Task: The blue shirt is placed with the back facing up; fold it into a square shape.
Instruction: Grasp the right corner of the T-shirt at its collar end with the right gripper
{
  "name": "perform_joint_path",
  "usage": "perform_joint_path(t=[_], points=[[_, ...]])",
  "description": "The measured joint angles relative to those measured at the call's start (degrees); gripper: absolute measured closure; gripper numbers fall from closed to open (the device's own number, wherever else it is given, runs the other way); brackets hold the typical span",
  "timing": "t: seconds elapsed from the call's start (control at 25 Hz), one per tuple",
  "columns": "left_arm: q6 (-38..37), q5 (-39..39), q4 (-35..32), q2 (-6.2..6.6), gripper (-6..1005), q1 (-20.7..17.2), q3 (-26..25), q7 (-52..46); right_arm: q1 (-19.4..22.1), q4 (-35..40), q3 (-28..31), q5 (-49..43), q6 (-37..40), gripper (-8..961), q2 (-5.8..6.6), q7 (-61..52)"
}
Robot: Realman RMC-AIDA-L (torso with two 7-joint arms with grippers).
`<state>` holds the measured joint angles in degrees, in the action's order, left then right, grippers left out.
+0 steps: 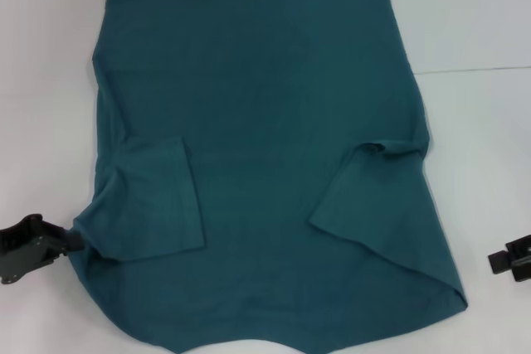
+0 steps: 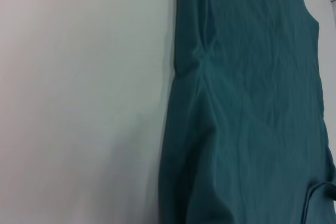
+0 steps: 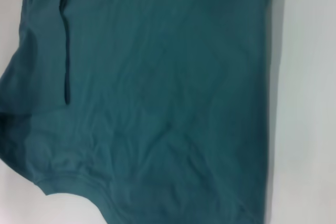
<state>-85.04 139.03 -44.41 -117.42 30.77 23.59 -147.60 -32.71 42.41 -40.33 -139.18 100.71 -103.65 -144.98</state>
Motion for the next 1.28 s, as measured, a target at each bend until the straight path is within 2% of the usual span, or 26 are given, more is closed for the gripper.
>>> perform_joint_path(t=[0.48,0.64,0.8,1.28], points=[[0.4,-0.1,0.0,-0.08,996,0.1,-0.1,0.0,-4.5,-0.6,-1.7,-9.4,-6.1,343,-5.91,0.1],[0.7,-0.1,0.1,-0.16,995,0.1,0.0,0.0,-5.6,-0.7,-2.2,-10.7,-6.7,343,-7.1,0.2],[0.7,-0.1,0.1,-0.18,995,0.2,0.0,0.0,-6.0,-0.8,-3.2,-12.0,-7.3,343,-7.73,-0.1],[0.7,-0.1,0.1,-0.22,996,0.2,-0.1,-0.1,-6.6,-0.7,-3.8,-12.3,-7.5,343,-8.27,-0.2]])
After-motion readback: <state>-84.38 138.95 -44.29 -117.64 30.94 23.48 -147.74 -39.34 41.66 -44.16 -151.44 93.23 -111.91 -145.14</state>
